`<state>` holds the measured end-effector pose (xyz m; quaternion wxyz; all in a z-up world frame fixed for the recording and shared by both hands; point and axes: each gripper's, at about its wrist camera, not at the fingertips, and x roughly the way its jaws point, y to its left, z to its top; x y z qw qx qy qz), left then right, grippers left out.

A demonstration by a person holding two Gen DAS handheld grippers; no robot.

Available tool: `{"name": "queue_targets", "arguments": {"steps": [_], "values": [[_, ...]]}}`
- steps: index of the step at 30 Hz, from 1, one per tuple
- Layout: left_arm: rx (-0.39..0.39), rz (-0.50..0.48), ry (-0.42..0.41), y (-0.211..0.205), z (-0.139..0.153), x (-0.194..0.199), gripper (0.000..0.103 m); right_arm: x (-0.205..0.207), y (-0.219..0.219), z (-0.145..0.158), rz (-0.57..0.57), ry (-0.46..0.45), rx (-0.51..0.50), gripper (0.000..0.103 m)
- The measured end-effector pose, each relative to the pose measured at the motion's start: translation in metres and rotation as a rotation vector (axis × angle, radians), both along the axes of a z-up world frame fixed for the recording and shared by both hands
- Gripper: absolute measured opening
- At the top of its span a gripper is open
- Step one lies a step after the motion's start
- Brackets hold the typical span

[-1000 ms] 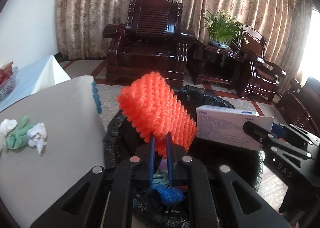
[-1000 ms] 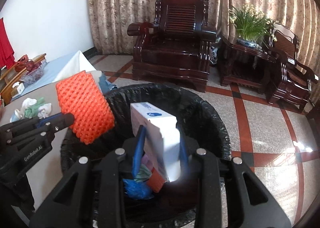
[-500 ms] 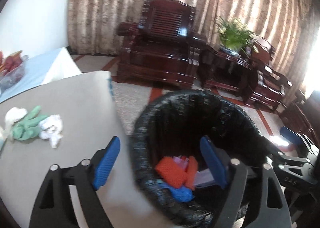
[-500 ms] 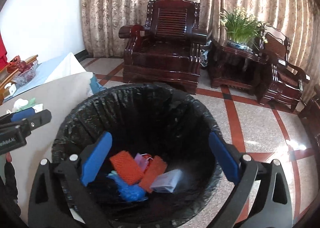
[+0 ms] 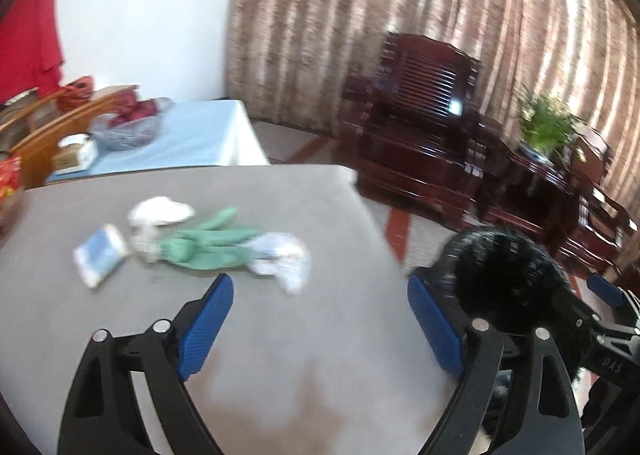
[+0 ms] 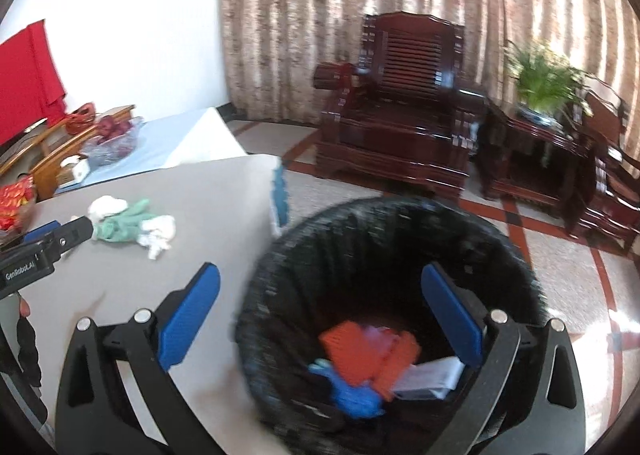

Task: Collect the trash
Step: 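Move both open tools back over the table items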

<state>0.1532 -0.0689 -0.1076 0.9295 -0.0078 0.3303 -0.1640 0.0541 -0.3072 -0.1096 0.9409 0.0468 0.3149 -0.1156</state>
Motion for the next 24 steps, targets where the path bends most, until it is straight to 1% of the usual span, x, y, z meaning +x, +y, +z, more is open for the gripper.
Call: {"name": "queue_targets", "arguments": {"steps": [5, 7, 10, 14, 17, 19, 21, 24], "values": [[0.045, 0.118, -0.021, 0.067, -0.004, 0.008, 0.088, 0.034, 0.045, 0.001, 0.088, -0.011, 0.015, 0.098], [0.068, 0.156, -0.027, 0.090, -0.007, 0.010, 0.088, 0.047, 0.064, -0.003, 0.116, -0.026, 0.027, 0.098], [0.092, 0.213, -0.028, 0.123, -0.014, 0.017, 0.088, 0.070, 0.091, -0.008, 0.158, -0.024, 0.048, 0.098], [0.101, 0.280, -0.021, 0.157, -0.026, 0.027, 0.088, 0.107, 0.126, -0.022, 0.216, -0.007, 0.037, 0.098], [0.102, 0.319, -0.003, 0.176, -0.037, 0.036, 0.088, 0.135, 0.141, -0.034, 0.236, 0.013, 0.048, 0.097], [0.105, 0.336, 0.005, 0.185, -0.042, 0.042, 0.088, 0.157, 0.148, -0.045, 0.238, 0.039, 0.049, 0.092], [0.102, 0.350, 0.015, 0.191, -0.047, 0.049, 0.088, 0.174, 0.152, -0.055, 0.241, 0.067, 0.049, 0.080], [0.101, 0.367, 0.030, 0.202, -0.054, 0.061, 0.088, 0.199, 0.154, -0.074, 0.230, 0.120, 0.047, 0.076]]}}
